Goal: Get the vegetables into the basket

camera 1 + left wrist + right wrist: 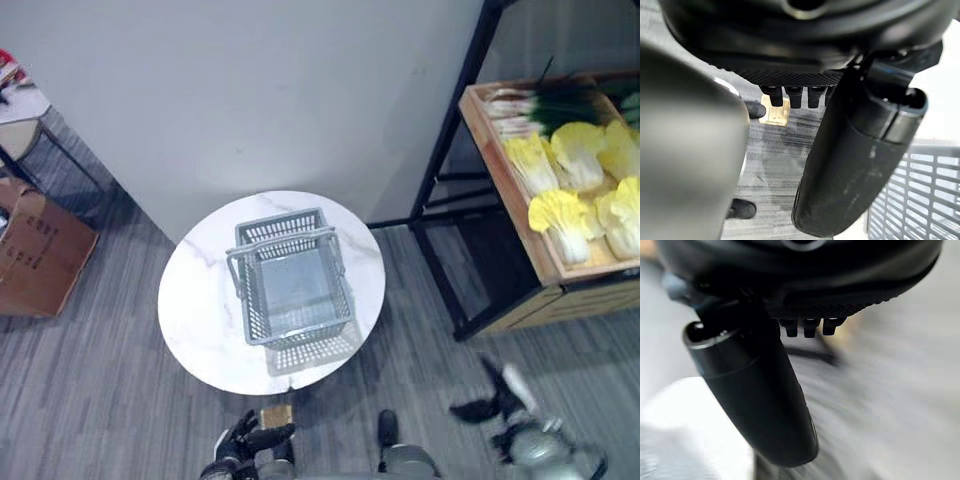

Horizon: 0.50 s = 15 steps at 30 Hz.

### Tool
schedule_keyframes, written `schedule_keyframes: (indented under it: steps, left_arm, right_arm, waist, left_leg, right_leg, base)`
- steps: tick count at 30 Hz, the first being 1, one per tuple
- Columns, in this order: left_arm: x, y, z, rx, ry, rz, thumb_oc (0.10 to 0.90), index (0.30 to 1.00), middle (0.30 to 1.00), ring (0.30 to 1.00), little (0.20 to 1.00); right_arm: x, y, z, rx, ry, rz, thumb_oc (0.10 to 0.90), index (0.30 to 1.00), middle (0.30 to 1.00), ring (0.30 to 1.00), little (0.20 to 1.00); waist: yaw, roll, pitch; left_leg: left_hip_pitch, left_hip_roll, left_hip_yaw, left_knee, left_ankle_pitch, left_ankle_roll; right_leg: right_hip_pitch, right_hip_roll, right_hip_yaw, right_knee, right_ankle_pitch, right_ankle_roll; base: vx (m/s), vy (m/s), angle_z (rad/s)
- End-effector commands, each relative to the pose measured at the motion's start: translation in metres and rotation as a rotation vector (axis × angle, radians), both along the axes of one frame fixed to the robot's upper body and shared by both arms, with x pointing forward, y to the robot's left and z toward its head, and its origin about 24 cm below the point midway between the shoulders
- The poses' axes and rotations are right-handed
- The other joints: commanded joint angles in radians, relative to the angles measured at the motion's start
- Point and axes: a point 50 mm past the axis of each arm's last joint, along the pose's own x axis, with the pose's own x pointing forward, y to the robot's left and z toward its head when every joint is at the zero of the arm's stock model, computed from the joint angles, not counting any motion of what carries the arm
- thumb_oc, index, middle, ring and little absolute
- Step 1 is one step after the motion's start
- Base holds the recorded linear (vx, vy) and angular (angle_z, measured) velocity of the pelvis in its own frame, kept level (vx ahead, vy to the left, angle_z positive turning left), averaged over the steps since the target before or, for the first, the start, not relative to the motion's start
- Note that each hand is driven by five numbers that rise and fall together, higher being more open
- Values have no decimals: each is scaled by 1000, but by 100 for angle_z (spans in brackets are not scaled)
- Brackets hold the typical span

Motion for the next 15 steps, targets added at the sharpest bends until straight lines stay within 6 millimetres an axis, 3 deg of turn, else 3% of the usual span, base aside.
schedule_keyframes:
  steps: [1,2,3,9,15]
  left_arm:
    - [13,16,5,124,-14,-34,900,1000,1000,1000,1000]
    - [16,18,6,152,-16,-29,900,1000,1000,1000,1000]
    - [16,20,6,174,-12,-17,900,1000,1000,1000,1000]
    - [17,20,6,191,-10,-32,900,1000,1000,1000,1000]
    - [19,21,8,220,-16,-57,900,1000,1000,1000,1000]
  right_arm:
    - [57,49,52,28,-265,263,900,1000,1000,1000,1000]
    - [62,59,65,34,-306,317,900,1000,1000,1000,1000]
    - [67,82,90,50,-405,438,900,1000,1000,1000,1000]
    - [79,151,162,10,-682,792,900,1000,1000,1000,1000]
    - [92,212,188,72,-734,983,900,1000,1000,1000,1000]
  waist:
    - [25,-101,11]
    - [31,-102,8]
    - [39,-103,9]
    - [94,-103,-3]
    - [148,-102,-7]
  left_leg:
    - [52,-17,36,7,-103,15]
    - [52,-19,36,7,-104,15]
    - [60,-19,34,7,-108,15]
    - [63,-32,11,7,-112,21]
    - [64,-37,-9,7,-111,20]
  right_leg:
    - [33,-62,-13,0,-26,42]
    - [33,-64,-14,0,-27,44]
    - [40,-64,-17,0,-29,45]
    - [61,-74,-41,0,-39,47]
    - [82,-78,-59,0,-49,43]
  base:
    - [14,54,-16]
    - [19,32,-10]
    - [0,0,0]
    - [21,13,8]
    - [15,6,18]
